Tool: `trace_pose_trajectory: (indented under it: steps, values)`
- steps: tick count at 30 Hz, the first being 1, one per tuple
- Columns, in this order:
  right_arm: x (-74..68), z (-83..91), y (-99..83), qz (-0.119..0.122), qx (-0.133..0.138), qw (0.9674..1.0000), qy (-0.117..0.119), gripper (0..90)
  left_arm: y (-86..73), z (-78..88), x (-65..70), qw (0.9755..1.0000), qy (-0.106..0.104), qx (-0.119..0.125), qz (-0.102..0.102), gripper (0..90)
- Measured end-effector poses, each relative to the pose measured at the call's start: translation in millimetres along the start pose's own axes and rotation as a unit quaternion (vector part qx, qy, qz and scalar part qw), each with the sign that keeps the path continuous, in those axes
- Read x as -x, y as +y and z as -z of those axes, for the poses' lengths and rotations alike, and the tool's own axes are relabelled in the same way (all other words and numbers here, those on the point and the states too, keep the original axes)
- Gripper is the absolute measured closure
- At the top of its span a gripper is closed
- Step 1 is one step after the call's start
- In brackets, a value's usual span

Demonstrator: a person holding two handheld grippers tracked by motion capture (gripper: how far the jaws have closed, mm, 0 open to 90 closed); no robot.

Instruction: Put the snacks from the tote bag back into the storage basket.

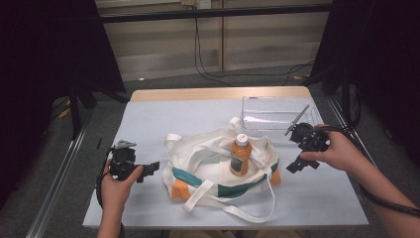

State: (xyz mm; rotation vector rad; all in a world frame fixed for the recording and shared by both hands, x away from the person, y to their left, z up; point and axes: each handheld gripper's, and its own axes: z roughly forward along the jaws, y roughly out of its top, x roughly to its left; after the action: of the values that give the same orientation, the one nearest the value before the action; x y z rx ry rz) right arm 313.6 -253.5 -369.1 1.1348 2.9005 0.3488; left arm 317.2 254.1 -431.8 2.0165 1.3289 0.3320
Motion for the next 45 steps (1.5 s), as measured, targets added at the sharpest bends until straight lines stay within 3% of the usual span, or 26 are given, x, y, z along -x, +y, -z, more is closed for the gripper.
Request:
trace_pose_trajectory:
  steps: [24,45]
  values:
    - [-5.4,12.2,22.0,0.020,-0.009,0.9998,0.003,4.4,-0.4,-0.3,-0.6,1.0000,0.001,-0.008,-0.004,2.2]
    - [-21.4,13.6,47.7,0.040,-0.012,0.9991,0.006,4.3,-1.1,1.0,-2.8,1.0000,0.001,-0.005,0.002,2.2]
